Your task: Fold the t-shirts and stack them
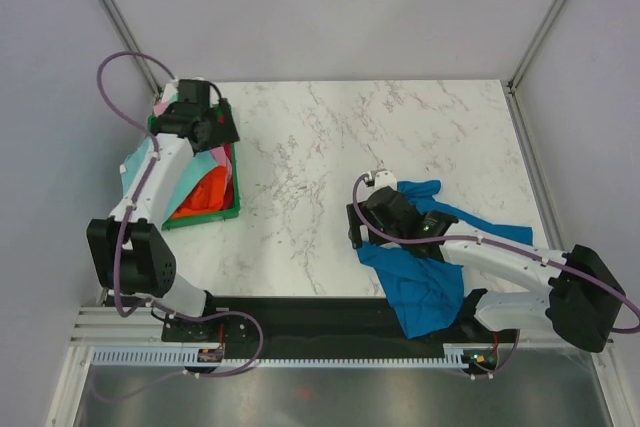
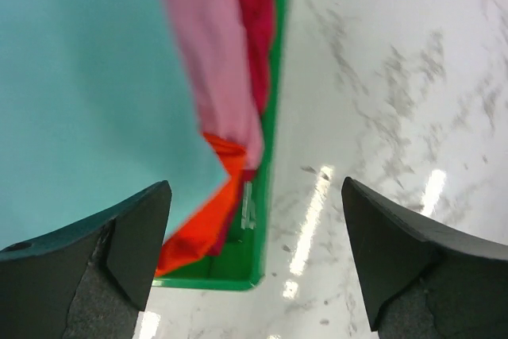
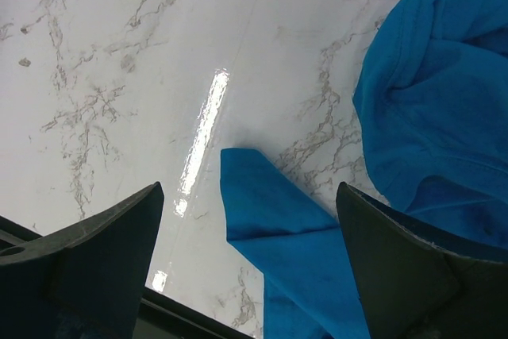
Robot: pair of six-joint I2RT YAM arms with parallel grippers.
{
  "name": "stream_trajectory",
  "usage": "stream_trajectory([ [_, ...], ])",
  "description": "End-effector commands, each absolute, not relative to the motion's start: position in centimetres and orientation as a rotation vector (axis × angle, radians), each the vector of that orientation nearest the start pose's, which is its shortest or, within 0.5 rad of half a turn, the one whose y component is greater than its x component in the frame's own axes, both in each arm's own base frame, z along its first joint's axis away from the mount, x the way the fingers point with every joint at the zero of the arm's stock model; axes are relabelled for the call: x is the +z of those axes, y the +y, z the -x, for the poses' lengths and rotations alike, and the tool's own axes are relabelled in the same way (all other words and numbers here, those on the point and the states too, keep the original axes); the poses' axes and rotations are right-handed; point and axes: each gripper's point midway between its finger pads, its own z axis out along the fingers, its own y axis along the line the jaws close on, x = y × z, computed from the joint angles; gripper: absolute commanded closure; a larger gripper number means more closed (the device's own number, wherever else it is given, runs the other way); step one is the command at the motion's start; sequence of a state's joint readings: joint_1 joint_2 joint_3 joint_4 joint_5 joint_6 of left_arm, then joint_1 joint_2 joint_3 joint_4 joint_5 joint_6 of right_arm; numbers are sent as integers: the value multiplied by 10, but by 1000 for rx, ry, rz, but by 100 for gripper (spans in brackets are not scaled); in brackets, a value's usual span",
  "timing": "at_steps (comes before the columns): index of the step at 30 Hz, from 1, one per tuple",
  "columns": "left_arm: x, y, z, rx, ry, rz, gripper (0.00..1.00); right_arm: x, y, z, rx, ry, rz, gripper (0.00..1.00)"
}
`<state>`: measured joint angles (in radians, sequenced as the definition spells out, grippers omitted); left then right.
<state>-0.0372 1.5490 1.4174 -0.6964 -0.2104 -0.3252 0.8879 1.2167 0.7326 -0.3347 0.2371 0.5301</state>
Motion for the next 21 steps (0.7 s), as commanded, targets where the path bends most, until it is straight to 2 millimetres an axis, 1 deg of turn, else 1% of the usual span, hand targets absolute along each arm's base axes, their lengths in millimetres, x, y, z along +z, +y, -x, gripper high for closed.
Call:
stream_trajectory([
  [1,231,-60,-392,49,2251,226,5,88,246,-217,464,2379,301,2],
  [2,221,-65,-387,68,2280,224,6,87,248,-217,473,2382,306,2],
  [3,211,-78,-380,62,2318,210,8,86,249,-218,473,2386,304,2],
  [4,195,-82,-378,82,2357,199,12,86,250,-218,478,2388,304,2],
  [5,179,-83,-372,111,2394,198,14,86,250,-216,483,2390,305,2],
  [6,166,-85,-369,131,2423,202,16,89,250,-216,492,2383,302,2],
  [7,144,-82,-366,183,2474,205,20,87,248,-215,488,2385,304,2],
  [11,110,-76,-358,268,2563,229,23,86,238,-210,468,2381,301,2],
  [12,105,-76,-359,268,2576,231,24,89,236,-210,466,2373,298,2],
  [13,102,-78,-359,261,2587,229,25,86,233,-209,455,2375,298,2],
  [14,95,-77,-358,282,2604,234,27,86,231,-208,449,2377,293,2],
  [15,92,-76,-358,296,2607,242,27,88,229,-208,446,2371,290,2],
  [18,80,-60,-355,368,2620,297,26,87,224,-206,435,2371,292,2],
  [20,70,-52,-349,373,2651,329,24,86,221,-204,421,2374,300,2],
  [21,64,-42,-349,379,2664,367,25,86,220,-204,418,2371,300,2],
])
